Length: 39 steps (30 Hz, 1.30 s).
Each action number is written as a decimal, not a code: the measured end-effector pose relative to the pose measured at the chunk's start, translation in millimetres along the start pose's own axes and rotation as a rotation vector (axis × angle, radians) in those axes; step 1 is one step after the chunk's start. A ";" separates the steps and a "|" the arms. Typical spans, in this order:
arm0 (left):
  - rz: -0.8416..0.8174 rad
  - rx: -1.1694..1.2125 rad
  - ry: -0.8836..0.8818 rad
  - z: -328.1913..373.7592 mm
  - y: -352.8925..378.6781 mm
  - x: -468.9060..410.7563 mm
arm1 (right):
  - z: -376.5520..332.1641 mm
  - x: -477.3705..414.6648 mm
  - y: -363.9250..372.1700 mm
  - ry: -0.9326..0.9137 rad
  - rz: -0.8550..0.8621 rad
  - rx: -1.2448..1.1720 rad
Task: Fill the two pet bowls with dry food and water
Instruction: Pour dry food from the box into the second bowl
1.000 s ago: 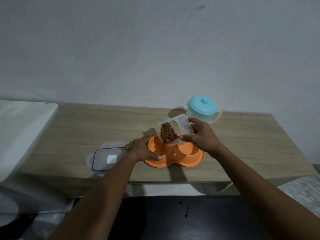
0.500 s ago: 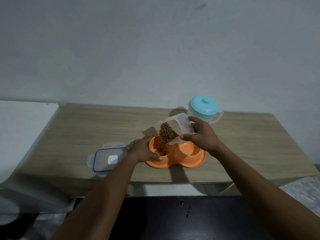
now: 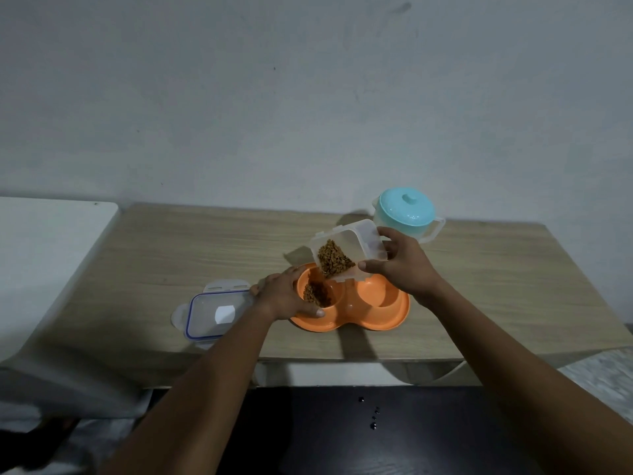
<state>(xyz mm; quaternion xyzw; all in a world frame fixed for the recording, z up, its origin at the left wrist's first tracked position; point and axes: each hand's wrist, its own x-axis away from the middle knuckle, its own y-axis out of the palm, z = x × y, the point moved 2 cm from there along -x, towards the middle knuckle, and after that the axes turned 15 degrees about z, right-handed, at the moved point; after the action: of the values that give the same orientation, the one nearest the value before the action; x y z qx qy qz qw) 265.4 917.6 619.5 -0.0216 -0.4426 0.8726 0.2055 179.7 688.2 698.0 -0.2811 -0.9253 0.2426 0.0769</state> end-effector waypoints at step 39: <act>-0.009 -0.034 0.029 -9.3 12.4 -15.6 | 34.8 -78.1 97.6 0.719 0.151 -0.468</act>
<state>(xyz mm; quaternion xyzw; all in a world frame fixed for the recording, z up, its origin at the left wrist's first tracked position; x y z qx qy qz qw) 277.5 912.3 601.9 -0.0358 -0.4542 0.8636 0.2158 281.9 701.3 619.2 -0.4244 -0.8467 -0.0821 0.3103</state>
